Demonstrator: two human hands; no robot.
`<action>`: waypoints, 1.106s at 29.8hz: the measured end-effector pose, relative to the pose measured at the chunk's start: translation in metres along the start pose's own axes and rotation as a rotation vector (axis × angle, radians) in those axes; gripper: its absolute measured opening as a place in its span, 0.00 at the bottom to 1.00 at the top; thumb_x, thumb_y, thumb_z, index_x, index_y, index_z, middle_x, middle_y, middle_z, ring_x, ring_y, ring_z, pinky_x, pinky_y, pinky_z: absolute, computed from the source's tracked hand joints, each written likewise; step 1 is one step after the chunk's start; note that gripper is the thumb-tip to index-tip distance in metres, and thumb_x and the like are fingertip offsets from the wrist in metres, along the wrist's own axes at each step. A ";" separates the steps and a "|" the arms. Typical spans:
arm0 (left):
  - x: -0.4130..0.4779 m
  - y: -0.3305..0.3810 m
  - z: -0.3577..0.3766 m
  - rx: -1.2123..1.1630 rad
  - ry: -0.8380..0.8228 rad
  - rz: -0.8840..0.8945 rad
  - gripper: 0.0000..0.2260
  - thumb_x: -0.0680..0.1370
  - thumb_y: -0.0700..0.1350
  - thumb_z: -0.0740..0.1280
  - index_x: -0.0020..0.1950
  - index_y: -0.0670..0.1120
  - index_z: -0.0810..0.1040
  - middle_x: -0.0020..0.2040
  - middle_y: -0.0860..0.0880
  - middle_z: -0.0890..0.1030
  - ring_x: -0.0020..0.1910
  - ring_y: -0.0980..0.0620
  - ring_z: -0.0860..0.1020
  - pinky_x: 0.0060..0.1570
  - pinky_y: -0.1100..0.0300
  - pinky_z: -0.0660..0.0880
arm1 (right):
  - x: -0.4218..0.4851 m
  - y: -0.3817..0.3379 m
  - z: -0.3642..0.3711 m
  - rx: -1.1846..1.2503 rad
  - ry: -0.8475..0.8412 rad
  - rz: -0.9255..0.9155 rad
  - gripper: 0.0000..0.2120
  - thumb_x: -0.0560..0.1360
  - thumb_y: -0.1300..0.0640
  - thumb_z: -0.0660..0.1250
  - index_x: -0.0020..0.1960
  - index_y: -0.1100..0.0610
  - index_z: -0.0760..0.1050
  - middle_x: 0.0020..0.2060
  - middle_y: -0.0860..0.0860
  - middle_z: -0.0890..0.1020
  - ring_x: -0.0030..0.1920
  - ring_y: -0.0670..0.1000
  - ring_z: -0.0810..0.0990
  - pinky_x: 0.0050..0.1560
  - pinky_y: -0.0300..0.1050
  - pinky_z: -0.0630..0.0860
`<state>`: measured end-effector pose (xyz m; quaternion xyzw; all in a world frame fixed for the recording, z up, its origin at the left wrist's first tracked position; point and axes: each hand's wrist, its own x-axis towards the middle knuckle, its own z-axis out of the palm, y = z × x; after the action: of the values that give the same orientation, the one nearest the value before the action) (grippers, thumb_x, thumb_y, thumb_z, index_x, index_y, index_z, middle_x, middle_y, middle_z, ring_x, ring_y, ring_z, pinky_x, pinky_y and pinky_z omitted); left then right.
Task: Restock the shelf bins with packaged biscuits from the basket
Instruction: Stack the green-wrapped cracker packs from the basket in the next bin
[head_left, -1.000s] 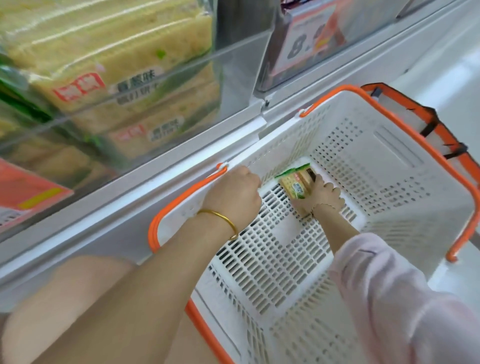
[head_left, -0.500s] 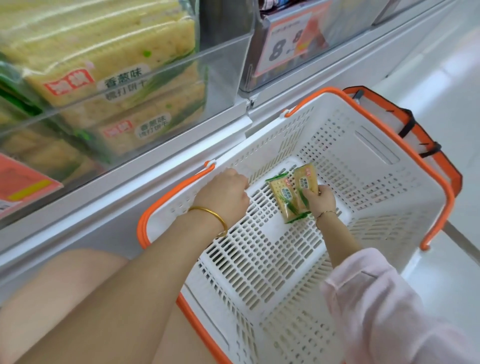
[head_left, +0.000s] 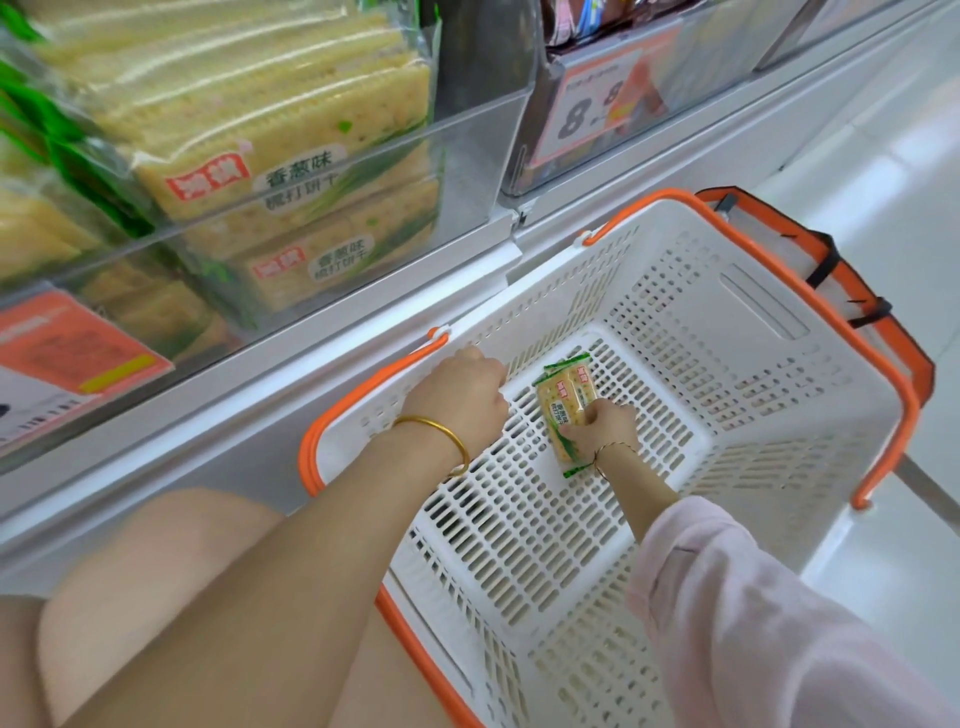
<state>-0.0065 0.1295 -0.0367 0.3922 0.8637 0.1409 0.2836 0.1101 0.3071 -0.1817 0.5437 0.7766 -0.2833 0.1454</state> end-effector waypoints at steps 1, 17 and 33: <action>-0.001 -0.001 0.000 -0.003 0.006 0.000 0.14 0.80 0.42 0.55 0.62 0.43 0.74 0.61 0.46 0.72 0.57 0.47 0.73 0.59 0.50 0.72 | -0.001 -0.002 -0.002 0.052 -0.015 -0.002 0.14 0.70 0.50 0.72 0.41 0.55 0.68 0.52 0.55 0.70 0.30 0.48 0.68 0.27 0.39 0.63; -0.113 0.030 -0.094 -0.910 0.105 -0.026 0.33 0.69 0.43 0.75 0.70 0.50 0.62 0.63 0.49 0.70 0.50 0.51 0.79 0.48 0.54 0.80 | -0.212 -0.078 -0.188 -0.020 -0.156 -0.953 0.13 0.65 0.53 0.77 0.41 0.48 0.72 0.48 0.47 0.70 0.46 0.47 0.72 0.46 0.37 0.69; -0.182 0.010 -0.211 -0.686 0.870 0.149 0.16 0.72 0.42 0.72 0.57 0.49 0.72 0.50 0.55 0.77 0.49 0.59 0.75 0.43 0.77 0.70 | -0.264 -0.204 -0.244 0.426 -0.061 -1.329 0.36 0.65 0.61 0.76 0.64 0.44 0.61 0.61 0.44 0.70 0.58 0.38 0.73 0.53 0.31 0.74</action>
<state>-0.0305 -0.0063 0.2051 0.2430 0.7756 0.5825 0.0015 0.0377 0.2014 0.2111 -0.0381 0.8677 -0.4734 -0.1465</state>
